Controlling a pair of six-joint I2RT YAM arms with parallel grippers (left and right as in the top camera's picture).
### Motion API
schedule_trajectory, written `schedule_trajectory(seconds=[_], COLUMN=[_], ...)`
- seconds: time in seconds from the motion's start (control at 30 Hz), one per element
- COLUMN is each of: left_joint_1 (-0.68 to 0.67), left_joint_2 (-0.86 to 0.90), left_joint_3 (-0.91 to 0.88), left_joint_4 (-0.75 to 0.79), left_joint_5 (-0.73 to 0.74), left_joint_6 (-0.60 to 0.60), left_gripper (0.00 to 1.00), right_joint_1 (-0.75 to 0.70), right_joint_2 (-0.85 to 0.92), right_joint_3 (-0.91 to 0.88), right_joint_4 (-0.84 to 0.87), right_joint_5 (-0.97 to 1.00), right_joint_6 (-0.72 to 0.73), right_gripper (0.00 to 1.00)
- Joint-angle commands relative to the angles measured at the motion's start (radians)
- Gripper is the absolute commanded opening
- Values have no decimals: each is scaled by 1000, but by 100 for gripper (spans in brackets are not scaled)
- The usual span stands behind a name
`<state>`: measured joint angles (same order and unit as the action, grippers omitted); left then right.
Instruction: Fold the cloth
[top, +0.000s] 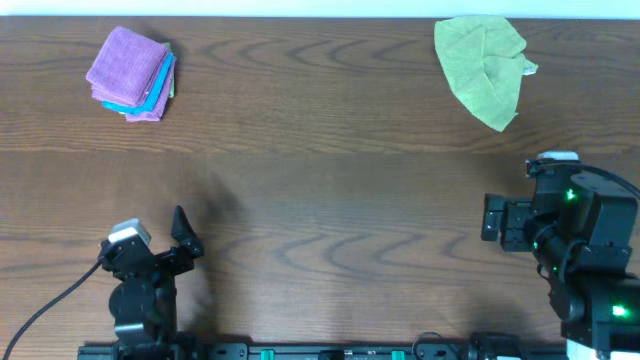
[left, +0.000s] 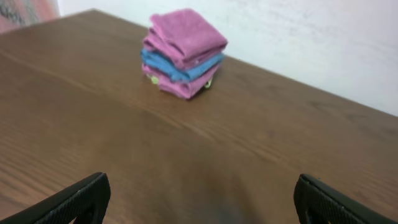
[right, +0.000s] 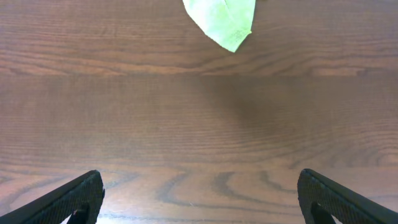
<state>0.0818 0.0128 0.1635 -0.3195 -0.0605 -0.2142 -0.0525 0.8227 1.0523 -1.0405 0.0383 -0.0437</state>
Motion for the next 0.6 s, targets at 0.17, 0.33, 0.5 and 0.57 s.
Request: schedule_trajectory(seconds=[0.17, 0.33, 0.5, 0.57], left_joint_1=[-6, -6, -4, -4], left_joint_2=[-9, -9, -8, -8], left_joint_3=[-79, -82, -82, -82], left_joint_4=[51, 55, 55, 55], left_joint_5=[-25, -37, -36, -36], left_joint_6=[-27, -26, -26, -26], left_gripper=[95, 95, 96, 95], right_joint_1=[-8, -8, -8, -8], right_joint_2=[-3, -3, -3, -3], right_joint_3=[4, 4, 4, 4], right_joint_4=[-1, -1, -1, -1], right_joint_5=[7, 7, 7, 7], right_joint_6=[13, 13, 13, 13], right_gripper=[99, 99, 99, 99])
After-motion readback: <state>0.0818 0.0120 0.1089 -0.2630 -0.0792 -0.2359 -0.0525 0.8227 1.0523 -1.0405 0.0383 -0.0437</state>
